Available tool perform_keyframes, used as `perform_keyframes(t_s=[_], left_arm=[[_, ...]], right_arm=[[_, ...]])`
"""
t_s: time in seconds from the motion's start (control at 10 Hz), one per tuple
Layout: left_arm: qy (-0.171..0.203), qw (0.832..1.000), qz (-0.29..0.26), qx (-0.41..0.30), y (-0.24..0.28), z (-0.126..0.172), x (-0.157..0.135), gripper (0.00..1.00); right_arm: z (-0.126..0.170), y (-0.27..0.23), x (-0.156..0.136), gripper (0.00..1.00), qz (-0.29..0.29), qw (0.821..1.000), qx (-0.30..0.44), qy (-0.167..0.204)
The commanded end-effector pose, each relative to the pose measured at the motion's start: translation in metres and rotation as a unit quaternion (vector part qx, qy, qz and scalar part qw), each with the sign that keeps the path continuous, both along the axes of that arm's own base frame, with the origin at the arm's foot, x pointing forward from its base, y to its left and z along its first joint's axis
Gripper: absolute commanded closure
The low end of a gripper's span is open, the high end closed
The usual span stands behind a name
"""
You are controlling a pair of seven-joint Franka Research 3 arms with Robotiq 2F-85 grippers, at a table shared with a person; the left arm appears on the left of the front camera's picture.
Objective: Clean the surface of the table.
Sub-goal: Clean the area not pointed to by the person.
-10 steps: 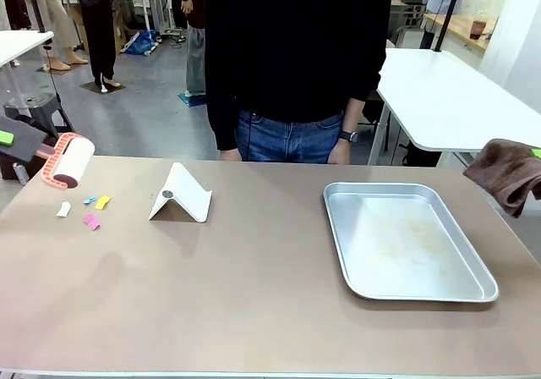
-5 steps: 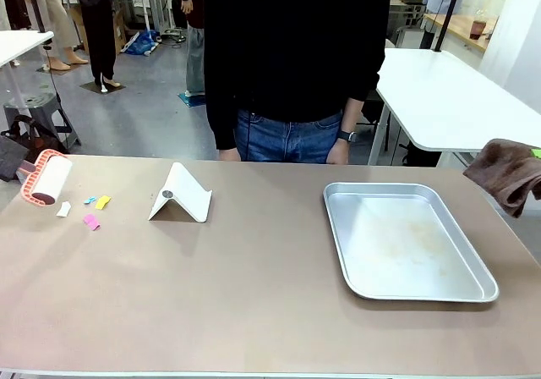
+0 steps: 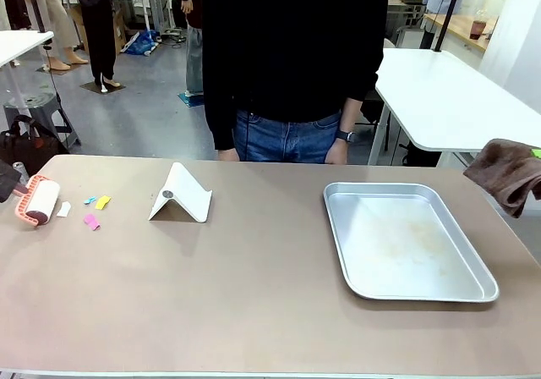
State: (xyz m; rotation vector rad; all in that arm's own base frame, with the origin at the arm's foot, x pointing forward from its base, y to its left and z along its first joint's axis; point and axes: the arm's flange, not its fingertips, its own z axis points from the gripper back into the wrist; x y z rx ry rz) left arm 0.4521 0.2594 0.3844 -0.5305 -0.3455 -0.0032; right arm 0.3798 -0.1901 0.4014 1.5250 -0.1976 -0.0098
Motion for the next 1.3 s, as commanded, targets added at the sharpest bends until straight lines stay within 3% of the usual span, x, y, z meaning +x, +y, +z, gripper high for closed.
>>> perform_keyframes(t_s=[0.0,0.2,0.7,1.2], left_arm=[[0.071,0.997,0.029,0.029,-0.008,-0.017,0.004,0.78],[0.073,0.996,0.025,0.046,-0.013,-0.025,0.007,0.78],[0.123,0.99,0.035,0.064,-0.024,-0.037,0.015,0.78],[0.13,0.99,-0.01,0.057,-0.078,-0.026,0.01,0.78]], right_arm=[[0.003,0.001,-0.002,0.89,0.002,1.0,0.001,-0.003],[0.003,0.001,-0.002,0.89,0.002,1.0,0.001,-0.003],[0.003,0.001,-0.002,0.89,0.002,1.0,0.001,-0.003],[0.003,0.001,-0.002,0.89,0.002,1.0,0.001,-0.003]])
